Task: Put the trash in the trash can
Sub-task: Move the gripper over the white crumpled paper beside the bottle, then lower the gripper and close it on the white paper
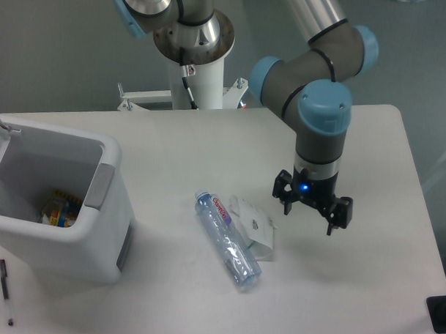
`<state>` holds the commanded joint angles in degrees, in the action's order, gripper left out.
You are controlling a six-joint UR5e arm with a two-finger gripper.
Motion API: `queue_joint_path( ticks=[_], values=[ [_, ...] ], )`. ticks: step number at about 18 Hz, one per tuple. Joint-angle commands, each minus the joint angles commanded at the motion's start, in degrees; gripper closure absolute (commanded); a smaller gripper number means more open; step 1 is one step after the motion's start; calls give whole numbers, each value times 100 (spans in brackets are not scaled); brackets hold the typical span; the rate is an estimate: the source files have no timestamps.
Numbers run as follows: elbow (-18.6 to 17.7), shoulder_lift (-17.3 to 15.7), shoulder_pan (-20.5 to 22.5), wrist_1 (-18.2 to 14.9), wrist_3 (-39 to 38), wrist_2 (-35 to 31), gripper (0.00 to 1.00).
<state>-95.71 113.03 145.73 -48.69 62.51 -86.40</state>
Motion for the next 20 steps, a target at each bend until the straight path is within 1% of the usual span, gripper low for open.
queue_joint_path(
  ticks=[4,6,7,9,20],
  values=[
    [-159,0,-351,0,-1064,0,0],
    [-316,0,-510,0,-1293,-26,0],
    [-369,9,-545,52,-1373,-26,0],
    [-370,79,-546,61,-1382,-26,0],
    [-378,176,-555,53,-1400,-35,0]
  ],
)
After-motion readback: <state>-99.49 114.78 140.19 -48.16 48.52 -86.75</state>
